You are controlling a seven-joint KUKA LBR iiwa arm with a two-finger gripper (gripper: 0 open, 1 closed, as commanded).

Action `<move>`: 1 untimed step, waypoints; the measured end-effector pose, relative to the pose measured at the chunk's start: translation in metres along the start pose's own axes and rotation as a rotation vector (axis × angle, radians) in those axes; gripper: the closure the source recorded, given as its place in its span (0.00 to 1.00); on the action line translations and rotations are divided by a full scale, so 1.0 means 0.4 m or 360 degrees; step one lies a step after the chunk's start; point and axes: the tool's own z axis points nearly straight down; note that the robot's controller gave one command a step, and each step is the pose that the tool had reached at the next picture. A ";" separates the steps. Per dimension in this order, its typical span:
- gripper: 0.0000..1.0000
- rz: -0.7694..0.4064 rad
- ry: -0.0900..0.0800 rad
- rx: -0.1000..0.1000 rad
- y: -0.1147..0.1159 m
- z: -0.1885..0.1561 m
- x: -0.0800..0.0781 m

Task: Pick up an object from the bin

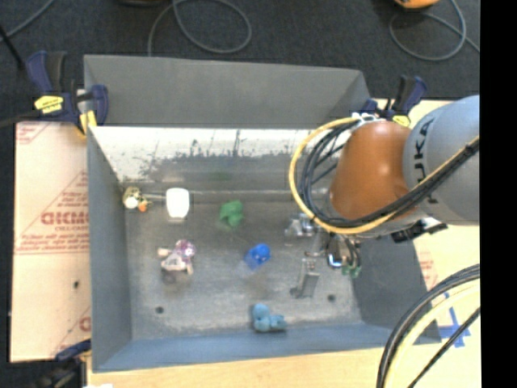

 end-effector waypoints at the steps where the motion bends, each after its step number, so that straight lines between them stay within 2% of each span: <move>1: 0.00 -0.0163 0.0005 0.0003 0.066 0.033 -0.046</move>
Offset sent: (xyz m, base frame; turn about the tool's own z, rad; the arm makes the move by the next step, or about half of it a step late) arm 0.0444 0.0335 -0.0188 0.0931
